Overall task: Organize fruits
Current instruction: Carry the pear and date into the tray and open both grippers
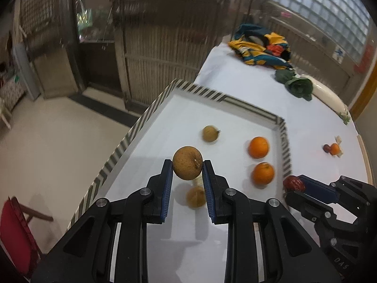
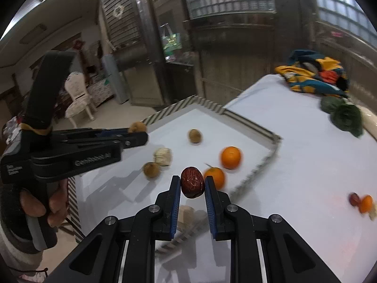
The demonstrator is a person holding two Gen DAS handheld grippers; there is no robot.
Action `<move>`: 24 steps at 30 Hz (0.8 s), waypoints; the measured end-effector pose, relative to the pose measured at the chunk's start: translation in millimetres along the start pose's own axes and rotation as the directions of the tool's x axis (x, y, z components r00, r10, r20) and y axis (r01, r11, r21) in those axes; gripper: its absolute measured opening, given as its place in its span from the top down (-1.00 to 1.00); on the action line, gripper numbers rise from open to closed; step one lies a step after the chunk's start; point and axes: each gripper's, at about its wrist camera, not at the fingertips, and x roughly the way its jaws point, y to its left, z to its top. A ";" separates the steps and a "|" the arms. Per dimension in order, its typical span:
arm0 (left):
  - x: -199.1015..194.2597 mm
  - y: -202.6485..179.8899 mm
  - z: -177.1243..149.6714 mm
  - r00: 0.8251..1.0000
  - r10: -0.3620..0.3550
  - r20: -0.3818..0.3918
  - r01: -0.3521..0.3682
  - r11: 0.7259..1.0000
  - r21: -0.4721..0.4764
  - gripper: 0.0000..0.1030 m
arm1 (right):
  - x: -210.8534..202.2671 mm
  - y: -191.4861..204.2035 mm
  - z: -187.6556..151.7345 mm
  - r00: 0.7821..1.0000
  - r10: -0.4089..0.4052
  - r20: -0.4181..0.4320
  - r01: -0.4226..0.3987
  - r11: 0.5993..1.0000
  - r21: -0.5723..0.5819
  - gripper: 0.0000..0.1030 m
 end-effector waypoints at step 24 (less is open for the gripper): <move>28.4 10.9 -5.5 0.996 0.021 -0.081 -0.023 1.000 -0.014 0.52 | 77.9 5.0 6.8 0.989 -0.004 -0.145 0.001 1.000 -0.025 0.62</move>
